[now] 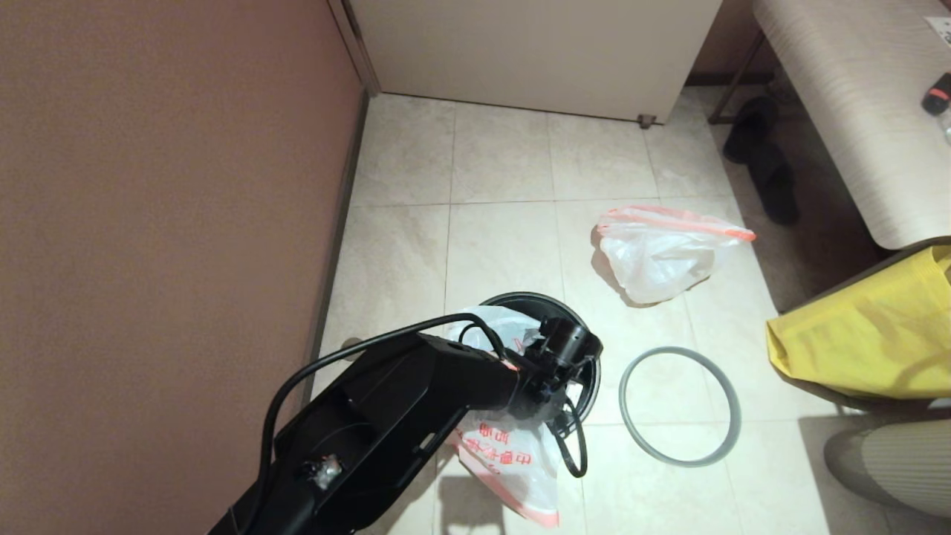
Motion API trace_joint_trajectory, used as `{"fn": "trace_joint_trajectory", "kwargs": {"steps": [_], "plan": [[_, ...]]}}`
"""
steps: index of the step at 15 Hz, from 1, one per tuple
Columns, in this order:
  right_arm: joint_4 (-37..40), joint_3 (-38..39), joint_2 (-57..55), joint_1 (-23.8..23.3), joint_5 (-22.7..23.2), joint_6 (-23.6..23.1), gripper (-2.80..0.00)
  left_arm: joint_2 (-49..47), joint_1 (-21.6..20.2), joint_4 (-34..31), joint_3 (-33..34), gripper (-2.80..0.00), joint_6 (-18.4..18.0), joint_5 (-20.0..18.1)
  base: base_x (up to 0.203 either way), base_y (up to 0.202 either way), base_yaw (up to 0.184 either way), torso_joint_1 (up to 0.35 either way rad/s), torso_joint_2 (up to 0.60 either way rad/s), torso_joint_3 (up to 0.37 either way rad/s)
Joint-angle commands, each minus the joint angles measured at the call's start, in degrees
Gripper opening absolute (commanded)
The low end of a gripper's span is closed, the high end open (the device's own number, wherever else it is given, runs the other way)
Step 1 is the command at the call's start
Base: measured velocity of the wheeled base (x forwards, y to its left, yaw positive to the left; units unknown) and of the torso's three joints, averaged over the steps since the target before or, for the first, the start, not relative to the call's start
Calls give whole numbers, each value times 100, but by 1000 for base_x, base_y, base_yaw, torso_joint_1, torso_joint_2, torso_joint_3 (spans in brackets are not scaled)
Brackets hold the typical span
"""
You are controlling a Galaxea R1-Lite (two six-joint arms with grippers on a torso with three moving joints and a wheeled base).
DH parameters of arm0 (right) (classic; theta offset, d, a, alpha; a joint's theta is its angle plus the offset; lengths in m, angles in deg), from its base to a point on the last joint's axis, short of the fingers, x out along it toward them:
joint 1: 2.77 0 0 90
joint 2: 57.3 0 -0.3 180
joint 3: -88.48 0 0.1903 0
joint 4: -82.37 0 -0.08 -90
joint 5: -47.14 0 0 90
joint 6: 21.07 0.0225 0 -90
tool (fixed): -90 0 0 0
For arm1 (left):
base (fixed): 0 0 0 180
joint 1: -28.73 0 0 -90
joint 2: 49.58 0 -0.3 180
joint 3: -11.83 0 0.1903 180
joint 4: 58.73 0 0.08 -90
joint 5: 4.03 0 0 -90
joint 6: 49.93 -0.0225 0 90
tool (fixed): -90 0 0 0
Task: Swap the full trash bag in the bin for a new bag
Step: Put the new garbage bag on the trash can
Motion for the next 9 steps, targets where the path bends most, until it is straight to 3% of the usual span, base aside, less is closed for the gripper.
{"fn": "trace_joint_trajectory", "kwargs": {"steps": [1,6,7,9], "plan": [[-2,0,-7,2,-1,2,-280,490,14,-193,15,0,123,21,0,0,0,0,0,0],[-2,0,-7,2,-1,2,-280,1144,215,-1008,116,0,536,17,0,0,0,0,0,0],[-2,0,-7,2,-1,2,-280,1239,299,-1201,146,-280,719,21,0,0,0,0,0,0],[-2,0,-7,2,-1,2,-280,1608,347,-1508,265,-280,1087,21,0,0,0,0,0,0]]}}
